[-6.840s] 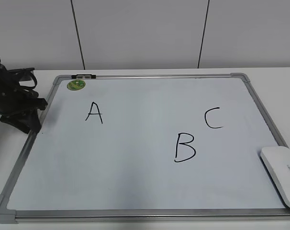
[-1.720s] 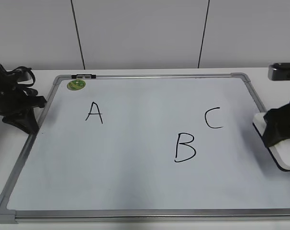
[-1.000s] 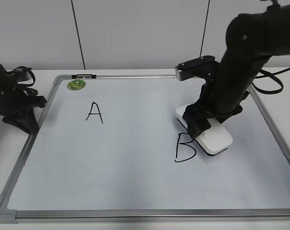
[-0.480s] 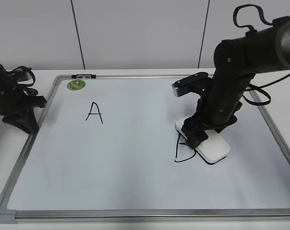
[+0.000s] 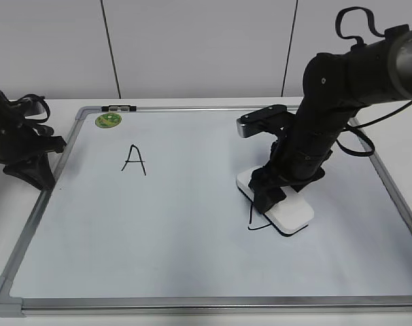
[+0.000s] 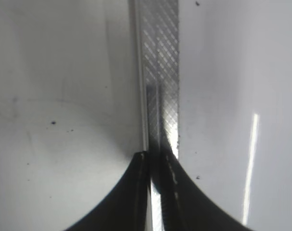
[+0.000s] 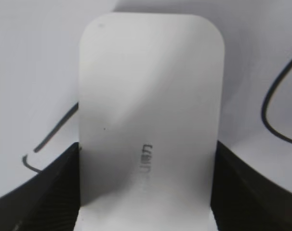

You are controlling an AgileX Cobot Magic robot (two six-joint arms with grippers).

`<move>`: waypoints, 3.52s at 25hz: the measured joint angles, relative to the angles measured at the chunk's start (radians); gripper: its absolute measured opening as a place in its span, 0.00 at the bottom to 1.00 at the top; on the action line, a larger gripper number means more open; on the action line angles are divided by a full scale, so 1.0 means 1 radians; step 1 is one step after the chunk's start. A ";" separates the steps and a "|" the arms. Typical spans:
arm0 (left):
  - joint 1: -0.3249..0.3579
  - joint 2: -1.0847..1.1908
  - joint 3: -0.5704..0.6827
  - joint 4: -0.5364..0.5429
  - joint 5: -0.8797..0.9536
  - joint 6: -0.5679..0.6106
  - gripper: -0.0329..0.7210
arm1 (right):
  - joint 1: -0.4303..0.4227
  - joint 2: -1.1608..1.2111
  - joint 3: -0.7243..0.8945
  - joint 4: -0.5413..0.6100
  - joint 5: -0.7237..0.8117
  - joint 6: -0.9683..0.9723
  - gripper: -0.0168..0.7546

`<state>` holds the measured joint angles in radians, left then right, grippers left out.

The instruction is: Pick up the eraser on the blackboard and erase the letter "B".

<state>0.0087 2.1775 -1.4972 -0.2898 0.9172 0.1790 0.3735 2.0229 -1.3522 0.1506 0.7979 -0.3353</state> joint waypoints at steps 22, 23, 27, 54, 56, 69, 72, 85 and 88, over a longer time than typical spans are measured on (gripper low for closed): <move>0.000 0.000 0.000 0.000 0.000 0.000 0.11 | 0.202 0.008 -0.002 0.012 -0.037 -0.036 0.71; 0.000 0.000 0.000 0.000 0.000 0.000 0.11 | 0.204 0.008 -0.002 0.007 -0.038 -0.036 0.71; 0.000 0.000 0.000 0.000 0.000 0.000 0.11 | 0.202 0.008 -0.002 -0.024 -0.040 -0.022 0.71; 0.000 0.000 0.000 0.004 0.000 0.000 0.11 | 0.032 -0.051 0.001 -0.268 -0.026 0.218 0.71; 0.000 0.000 0.000 0.004 0.000 0.000 0.11 | 0.031 -0.115 -0.003 -0.283 -0.021 0.218 0.71; 0.000 0.000 0.000 0.004 0.000 0.000 0.11 | -0.172 -0.290 -0.010 -0.268 0.048 0.220 0.71; 0.000 0.000 0.000 0.004 0.000 0.000 0.11 | -0.264 -0.290 -0.010 -0.224 0.049 0.220 0.71; 0.000 0.000 0.000 0.004 0.000 0.000 0.11 | -0.418 -0.174 -0.010 -0.070 0.003 0.186 0.71; 0.000 0.000 0.000 0.004 0.000 0.000 0.11 | -0.418 -0.124 -0.010 -0.062 -0.017 0.185 0.71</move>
<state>0.0087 2.1775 -1.4972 -0.2860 0.9172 0.1790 -0.0445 1.8991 -1.3627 0.0886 0.7804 -0.1507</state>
